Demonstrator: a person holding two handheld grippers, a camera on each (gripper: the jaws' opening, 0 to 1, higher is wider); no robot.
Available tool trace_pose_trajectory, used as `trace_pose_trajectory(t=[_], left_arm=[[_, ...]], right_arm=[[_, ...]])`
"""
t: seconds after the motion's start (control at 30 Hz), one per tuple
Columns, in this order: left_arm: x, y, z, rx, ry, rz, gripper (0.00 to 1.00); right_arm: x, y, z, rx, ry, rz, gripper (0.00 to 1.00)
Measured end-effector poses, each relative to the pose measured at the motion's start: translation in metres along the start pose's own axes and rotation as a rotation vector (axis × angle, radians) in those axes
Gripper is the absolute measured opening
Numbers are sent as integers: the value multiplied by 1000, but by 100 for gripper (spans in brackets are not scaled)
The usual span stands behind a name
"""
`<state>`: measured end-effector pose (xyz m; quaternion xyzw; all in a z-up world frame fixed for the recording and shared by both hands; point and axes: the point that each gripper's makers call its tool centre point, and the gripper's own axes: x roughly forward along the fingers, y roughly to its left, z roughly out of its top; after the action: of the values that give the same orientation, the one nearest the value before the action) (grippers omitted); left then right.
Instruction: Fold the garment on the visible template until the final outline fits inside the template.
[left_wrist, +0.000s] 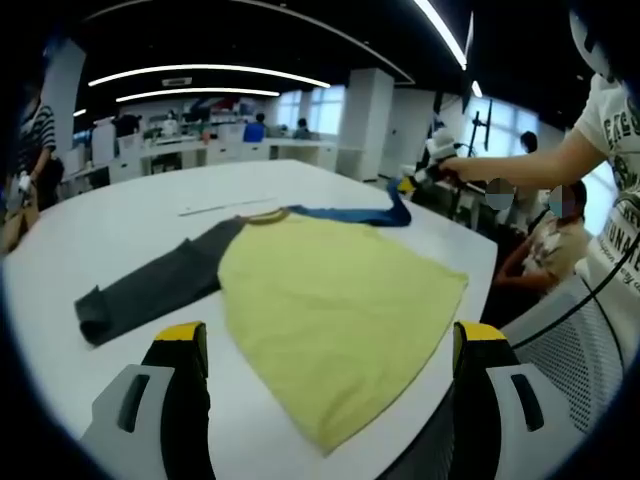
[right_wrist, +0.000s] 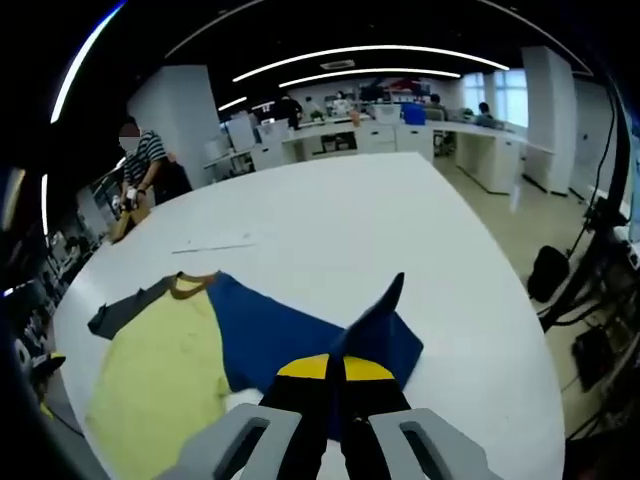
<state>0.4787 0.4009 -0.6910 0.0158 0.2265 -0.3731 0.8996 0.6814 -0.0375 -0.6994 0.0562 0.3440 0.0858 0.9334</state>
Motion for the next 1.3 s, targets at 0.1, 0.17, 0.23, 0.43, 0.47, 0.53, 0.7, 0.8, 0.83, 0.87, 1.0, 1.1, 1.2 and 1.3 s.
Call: trace_pose_trajectory(t=[0.1, 0.17, 0.23, 0.43, 0.47, 0.53, 0.7, 0.8, 0.83, 0.87, 1.0, 1.1, 1.2, 1.3], left_arm=[[0, -1, -1, 2, 0, 0, 99], [-1, -1, -1, 2, -1, -2, 99], [-1, -2, -1, 3, -1, -2, 99], [-2, -2, -1, 6, 0, -2, 99], [-3, -2, -1, 6, 1, -3, 99], [-3, -2, -2, 6, 0, -3, 99], [-5, -2, -2, -1, -5, 0, 99], [-5, -1, -4, -2, -3, -1, 99], [-5, -1, -4, -1, -1, -1, 99], [-5, -1, -4, 0, -1, -2, 99], [-5, -2, -3, -7, -11, -6, 99], [-5, -2, -3, -6, -12, -6, 99], [-5, -2, -3, -8, -13, -4, 99], [-4, -2, -3, -8, -11, -3, 99]], right_arm=[[3, 8, 2, -8, 1, 12, 0], [4, 13, 2, -14, 3, 17, 0], [6, 17, 2, -19, 5, 25, 0], [14, 30, 1, -23, 15, 46, 0], [14, 32, 1, -24, 16, 49, 0], [15, 38, 1, -26, 16, 56, 0], [20, 47, 0, -28, 24, 66, 0], [23, 54, 1, -25, 25, 76, 0], [24, 56, 2, -26, 26, 81, 0], [26, 60, 2, -32, 30, 89, 0], [31, 71, 2, -49, 40, 113, 0], [34, 77, 0, -63, 52, 121, 0], [37, 81, -1, -77, 63, 125, 0], [38, 86, -1, -94, 70, 124, 0]])
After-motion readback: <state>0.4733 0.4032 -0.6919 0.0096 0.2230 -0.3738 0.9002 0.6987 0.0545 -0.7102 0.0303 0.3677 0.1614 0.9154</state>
